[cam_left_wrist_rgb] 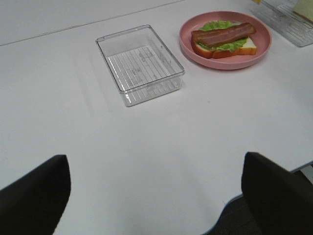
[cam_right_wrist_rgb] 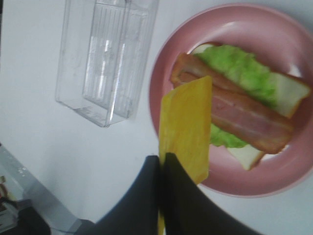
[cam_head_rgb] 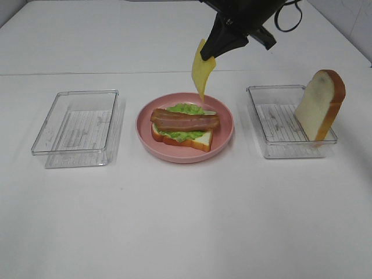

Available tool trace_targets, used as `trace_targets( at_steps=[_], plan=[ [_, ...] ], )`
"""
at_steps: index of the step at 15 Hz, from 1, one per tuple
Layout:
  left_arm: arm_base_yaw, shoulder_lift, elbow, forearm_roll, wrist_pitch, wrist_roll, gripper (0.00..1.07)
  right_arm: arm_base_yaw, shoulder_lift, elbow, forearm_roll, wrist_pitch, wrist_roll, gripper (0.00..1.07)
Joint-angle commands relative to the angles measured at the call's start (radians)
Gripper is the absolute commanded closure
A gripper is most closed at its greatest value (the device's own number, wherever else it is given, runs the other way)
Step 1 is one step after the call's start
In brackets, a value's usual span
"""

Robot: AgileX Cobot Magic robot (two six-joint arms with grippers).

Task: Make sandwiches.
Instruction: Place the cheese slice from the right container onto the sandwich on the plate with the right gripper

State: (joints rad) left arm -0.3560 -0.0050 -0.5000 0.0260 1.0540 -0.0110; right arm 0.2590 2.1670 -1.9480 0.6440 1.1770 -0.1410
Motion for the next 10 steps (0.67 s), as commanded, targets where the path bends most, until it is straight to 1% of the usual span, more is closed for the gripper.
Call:
trace_targets(
  at_steps=[1, 2, 4, 5, 7, 10],
  plan=[
    [0.000, -0.022, 0.003, 0.000, -0.010, -0.001, 0.17, 0.000, -0.004, 0.119, 0.145, -0.067, -0.105, 1.07],
    [0.000, -0.022, 0.003, 0.000, -0.010, -0.001, 0.17, 0.000, -0.004, 0.141, 0.172, -0.080, -0.122, 1.07],
    [0.000, -0.022, 0.003, 0.000, -0.010, -0.001, 0.17, 0.001, -0.003, 0.242, 0.307, -0.147, -0.212, 1.07],
    [0.000, -0.022, 0.003, 0.000, -0.010, -0.001, 0.17, 0.001, -0.002, 0.268, 0.348, -0.172, -0.243, 1.07],
    [0.000, -0.022, 0.003, 0.000, -0.010, -0.001, 0.17, 0.001, 0.029, 0.281, 0.412, -0.190, -0.270, 1.07],
    [0.000, -0.022, 0.003, 0.000, -0.010, -0.001, 0.17, 0.001, 0.095, 0.281, 0.541, -0.190, -0.307, 1.07]
  ],
)
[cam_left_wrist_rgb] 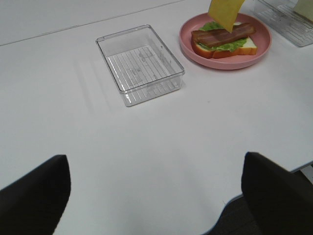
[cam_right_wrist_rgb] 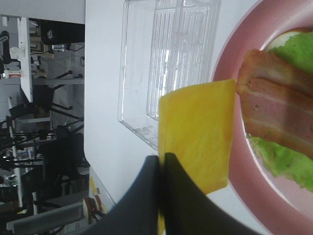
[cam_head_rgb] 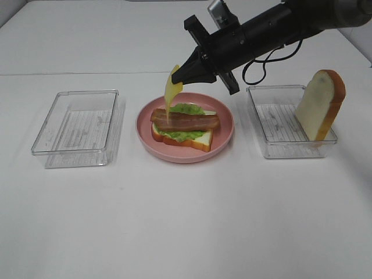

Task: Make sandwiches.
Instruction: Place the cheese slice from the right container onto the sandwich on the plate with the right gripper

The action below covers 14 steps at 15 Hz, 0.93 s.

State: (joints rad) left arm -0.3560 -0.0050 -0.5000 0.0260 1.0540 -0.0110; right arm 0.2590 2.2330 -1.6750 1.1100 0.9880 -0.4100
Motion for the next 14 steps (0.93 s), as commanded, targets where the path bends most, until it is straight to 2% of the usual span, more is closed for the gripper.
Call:
trace_targets(
  at_steps=[1, 3, 6, 14],
  plan=[
    [0.000, -0.022, 0.003, 0.000, -0.010, -0.001, 0.17, 0.001, 0.052, 0.008, 0.115, 0.000, -0.054, 1.07],
    [0.000, -0.022, 0.003, 0.000, -0.010, -0.001, 0.17, 0.001, 0.087, 0.008, 0.172, 0.001, -0.080, 1.07],
    [0.000, -0.022, 0.003, 0.000, -0.010, -0.001, 0.17, 0.001, 0.120, 0.008, 0.155, -0.022, -0.075, 1.07],
    [0.000, -0.022, 0.003, 0.000, -0.010, -0.001, 0.17, 0.000, 0.089, 0.006, -0.116, -0.151, 0.046, 1.07]
  ],
)
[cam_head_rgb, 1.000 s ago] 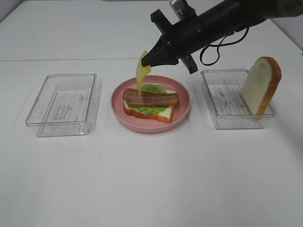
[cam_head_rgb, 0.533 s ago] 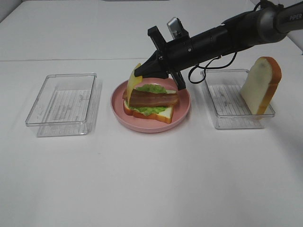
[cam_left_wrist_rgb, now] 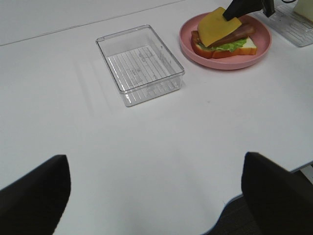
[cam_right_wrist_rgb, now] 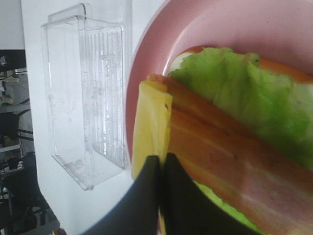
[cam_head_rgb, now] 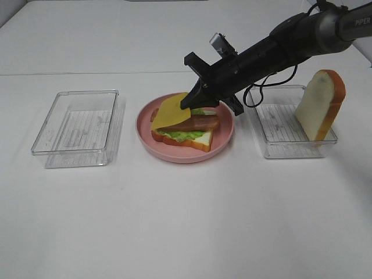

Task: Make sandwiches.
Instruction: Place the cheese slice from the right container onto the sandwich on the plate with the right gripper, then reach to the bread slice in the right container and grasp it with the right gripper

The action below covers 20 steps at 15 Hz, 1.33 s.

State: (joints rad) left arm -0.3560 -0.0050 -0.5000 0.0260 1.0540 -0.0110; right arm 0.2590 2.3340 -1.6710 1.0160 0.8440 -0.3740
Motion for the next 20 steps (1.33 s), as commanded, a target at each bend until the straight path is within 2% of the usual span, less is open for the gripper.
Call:
trace_targets(
  at_steps=[1, 2, 7, 8, 9, 11, 12, 13, 17, 20],
  plan=[
    [0.000, -0.022, 0.003, 0.000, -0.010, -0.001, 0.17, 0.000, -0.020, 0.002, -0.057, -0.019, 0.026, 1.07],
    [0.000, -0.022, 0.003, 0.000, -0.010, -0.001, 0.17, 0.000, -0.031, 0.002, -0.107, -0.031, 0.054, 1.07],
    [0.000, -0.022, 0.003, 0.000, -0.010, -0.001, 0.17, 0.000, -0.046, 0.002, -0.163, -0.030, 0.064, 1.07],
    [0.000, -0.022, 0.003, 0.000, -0.010, -0.001, 0.17, 0.000, -0.046, 0.002, -0.163, -0.023, 0.064, 1.01],
    [0.000, -0.022, 0.003, 0.000, -0.010, -0.001, 0.17, 0.000, -0.046, 0.002, -0.163, -0.015, 0.064, 0.89],
    [0.000, -0.022, 0.003, 0.000, -0.010, -0.001, 0.17, 0.000, -0.046, 0.002, -0.163, 0.005, 0.062, 0.48],
    [0.000, -0.022, 0.003, 0.000, -0.010, -0.001, 0.17, 0.000, -0.049, 0.002, -0.163, 0.018, 0.049, 0.36],
    [0.000, -0.022, 0.003, 0.000, -0.010, -0.001, 0.17, 0.000, -0.056, 0.002, -0.166, 0.026, 0.037, 0.31],
    [0.000, -0.022, 0.003, 0.000, -0.010, -0.001, 0.17, 0.000, -0.143, 0.002, -0.252, 0.020, 0.049, 0.31],
    [0.000, -0.022, 0.003, 0.000, -0.010, -0.001, 0.17, 0.000, -0.222, 0.002, -0.445, 0.022, 0.135, 0.31]
  ],
)
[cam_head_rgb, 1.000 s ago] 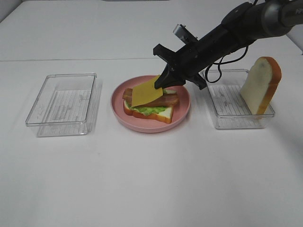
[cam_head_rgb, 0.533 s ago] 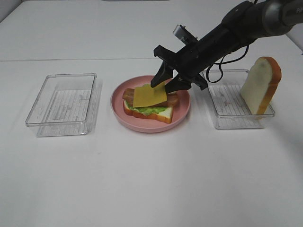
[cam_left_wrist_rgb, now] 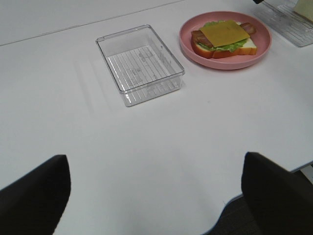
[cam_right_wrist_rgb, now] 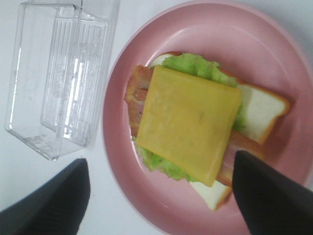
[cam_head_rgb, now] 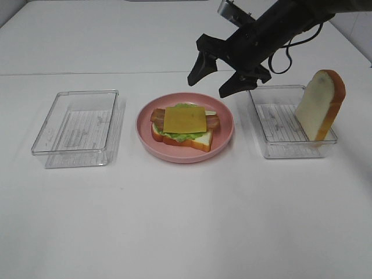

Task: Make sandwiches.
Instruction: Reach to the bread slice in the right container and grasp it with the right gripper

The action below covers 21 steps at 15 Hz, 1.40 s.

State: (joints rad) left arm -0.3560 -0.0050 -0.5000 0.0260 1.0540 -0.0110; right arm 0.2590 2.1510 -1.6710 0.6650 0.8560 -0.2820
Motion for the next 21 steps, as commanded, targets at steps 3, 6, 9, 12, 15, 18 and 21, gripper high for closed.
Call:
trace_targets(
  at_steps=[3, 6, 9, 12, 15, 18, 21],
  plan=[
    [0.000, -0.022, 0.003, 0.000, -0.010, -0.001, 0.17, 0.000, -0.123, 0.002, -0.398, 0.032, 0.219, 0.31],
    [0.000, -0.022, 0.003, 0.000, -0.010, -0.001, 0.17, -0.002, -0.166, -0.026, -0.611, 0.106, 0.323, 0.32],
    [0.000, -0.022, 0.003, 0.000, -0.010, -0.001, 0.17, -0.002, -0.166, -0.108, -0.705, 0.217, 0.345, 0.32],
    [0.000, -0.022, 0.003, 0.000, -0.010, -0.001, 0.17, -0.011, -0.166, -0.199, -0.770, 0.331, 0.346, 0.32],
    [0.000, -0.022, 0.003, 0.000, -0.010, -0.001, 0.17, -0.099, -0.166, -0.229, -0.726, 0.386, 0.354, 0.32],
    [0.000, -0.022, 0.003, 0.000, -0.010, -0.001, 0.17, -0.218, -0.158, -0.229, -0.631, 0.433, 0.316, 0.32],
    [0.000, -0.022, 0.003, 0.000, -0.010, -0.001, 0.17, -0.271, -0.129, -0.224, -0.566, 0.433, 0.270, 0.32]
  ],
)
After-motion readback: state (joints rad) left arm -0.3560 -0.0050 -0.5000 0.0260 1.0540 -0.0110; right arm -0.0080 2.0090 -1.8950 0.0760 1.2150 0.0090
